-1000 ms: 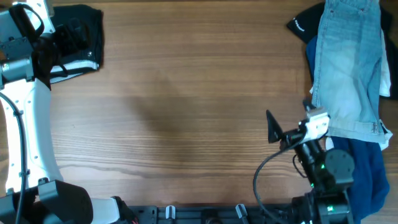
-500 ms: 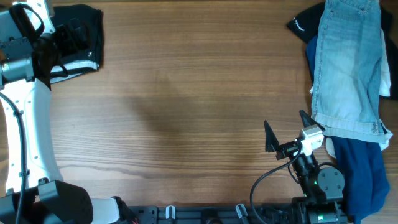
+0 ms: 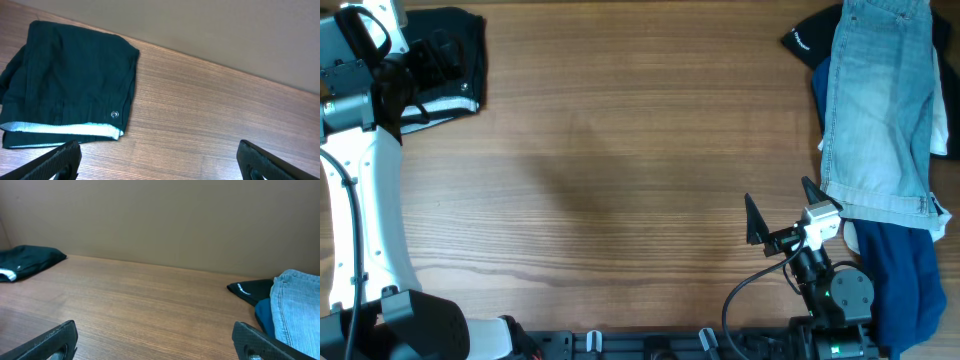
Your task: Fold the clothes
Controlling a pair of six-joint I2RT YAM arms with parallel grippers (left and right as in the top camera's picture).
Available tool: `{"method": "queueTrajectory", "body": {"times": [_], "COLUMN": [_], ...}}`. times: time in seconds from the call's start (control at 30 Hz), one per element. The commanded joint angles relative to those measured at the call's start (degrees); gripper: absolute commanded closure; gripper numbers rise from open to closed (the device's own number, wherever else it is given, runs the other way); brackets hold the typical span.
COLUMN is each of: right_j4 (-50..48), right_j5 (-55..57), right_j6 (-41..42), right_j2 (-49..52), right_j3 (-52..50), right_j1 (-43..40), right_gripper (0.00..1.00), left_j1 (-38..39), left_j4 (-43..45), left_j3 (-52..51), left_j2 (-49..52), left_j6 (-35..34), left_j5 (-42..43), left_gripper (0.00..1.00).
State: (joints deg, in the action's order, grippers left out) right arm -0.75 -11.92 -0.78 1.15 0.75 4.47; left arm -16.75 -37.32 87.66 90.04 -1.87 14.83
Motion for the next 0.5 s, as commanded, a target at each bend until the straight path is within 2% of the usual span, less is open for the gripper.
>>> {"method": "queueTrajectory", "body": {"times": [0.0, 0.13, 0.23, 0.3, 0.47], "right_j4": [-0.28, -0.28, -0.28, -0.28, -0.28], "right_j5": [0.31, 0.33, 0.33, 0.33, 0.33], "right_j6": [-0.59, -0.61, -0.61, -0.57, -0.59], "right_j2": [-0.94, -0.94, -0.94, -0.94, -0.94], "right_j3": [-0.46, -0.46, -0.46, -0.46, -0.46], "right_j1": [0.22, 0.22, 0.22, 0.22, 0.22], "right_gripper": [0.0, 0.0, 0.0, 0.0, 0.0], "left_j1": [0.13, 4.04, 9.09, 12.61, 13.97], "left_j4": [-0.04, -2.34, -0.37, 5.29, 25.18], "left_j3": [-0.31, -1.42, -6.38, -13.77, -42.64], "left_j2": [-0.94, -7.37, -13.46, -19.8, -40.89], "left_j6": [-0.55, 0.39, 8.15, 10.88, 6.88], "left_j5": [0.13, 0.33, 0.55, 0.55, 1.42], "left_gripper": [0.0, 0.0, 0.0, 0.0, 0.0]}}
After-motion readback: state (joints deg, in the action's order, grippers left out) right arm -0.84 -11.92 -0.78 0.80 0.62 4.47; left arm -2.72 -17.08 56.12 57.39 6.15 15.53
